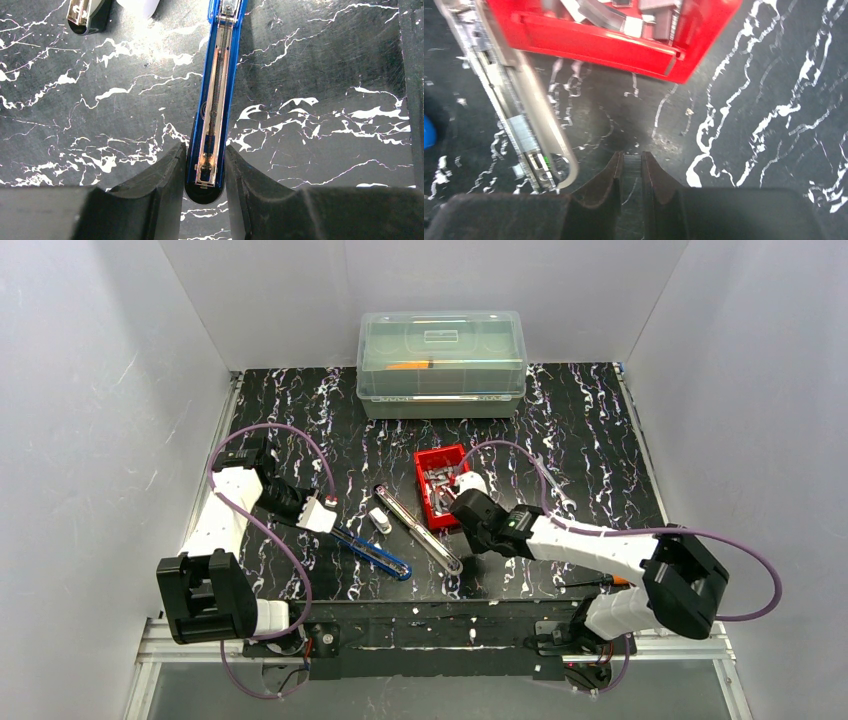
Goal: Load the staples into the stapler
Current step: Pick up the stapler, then place the staple at the center of the board.
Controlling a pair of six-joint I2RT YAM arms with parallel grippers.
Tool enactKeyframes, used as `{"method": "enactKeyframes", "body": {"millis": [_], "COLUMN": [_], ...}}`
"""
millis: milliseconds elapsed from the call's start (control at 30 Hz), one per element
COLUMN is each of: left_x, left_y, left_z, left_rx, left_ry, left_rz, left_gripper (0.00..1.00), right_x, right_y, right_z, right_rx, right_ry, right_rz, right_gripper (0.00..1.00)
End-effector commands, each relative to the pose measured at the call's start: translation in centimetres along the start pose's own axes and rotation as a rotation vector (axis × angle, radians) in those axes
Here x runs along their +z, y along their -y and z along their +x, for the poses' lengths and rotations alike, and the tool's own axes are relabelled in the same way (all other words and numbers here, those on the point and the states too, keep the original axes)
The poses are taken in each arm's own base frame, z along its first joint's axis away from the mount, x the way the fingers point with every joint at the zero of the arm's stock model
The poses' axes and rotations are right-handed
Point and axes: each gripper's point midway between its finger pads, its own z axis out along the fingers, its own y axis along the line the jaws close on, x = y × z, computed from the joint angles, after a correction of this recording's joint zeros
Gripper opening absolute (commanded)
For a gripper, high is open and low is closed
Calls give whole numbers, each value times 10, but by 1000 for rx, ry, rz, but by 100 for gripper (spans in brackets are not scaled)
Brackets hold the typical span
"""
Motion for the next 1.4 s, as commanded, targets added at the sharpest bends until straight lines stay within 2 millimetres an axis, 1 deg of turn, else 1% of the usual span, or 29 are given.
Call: {"method": "enactKeyframes", "body": {"millis": [0,133,267,333,467,533,667,933,1033,1100,1267,1367], "left_x": [0,0,0,-1,-2,-2,-2,-2,-2,-2,-1,-2], "left_y": [-11,-11,-12,-12,-13,-14,-14,-14,-14,-14,-13,-13], "left_z": [-19,-19,-21,-22,-22,-22,-23,-22,-22,-22,-23,-23], "left_rx": [471,466,469,471,472,472,474,474,476,478,481,481], "left_ry": [47,46,52,53,52,52,53,52,52,53,57,56], "left_rz": [-8,-6,-13,-15,-16,-18,-19,-19,-17,-17,-13,-12], "left_gripper": [11,11,11,11,11,10,10,10,10,10,10,10], "right_x": [6,16,24,27,25,22,15,13,11,10,9,9], "right_y": [25,25,21,19,17,16,16,12,12,14,17,17], "right_z": [16,33,45,49,44,40,30,38,40,41,38,36], "right_rx": [83,99,109,112,118,121,124,104,108,109,113,108], "right_ry": [-21,-45,-64,-73,-67,-56,-53,-144,-159,-163,-163,-170], "right_rz": [157,152,133,124,112,108,91,3,-15,-15,-20,-24], "right_gripper": [16,21,32,36,48,51,52,51,49,46,41,40]}}
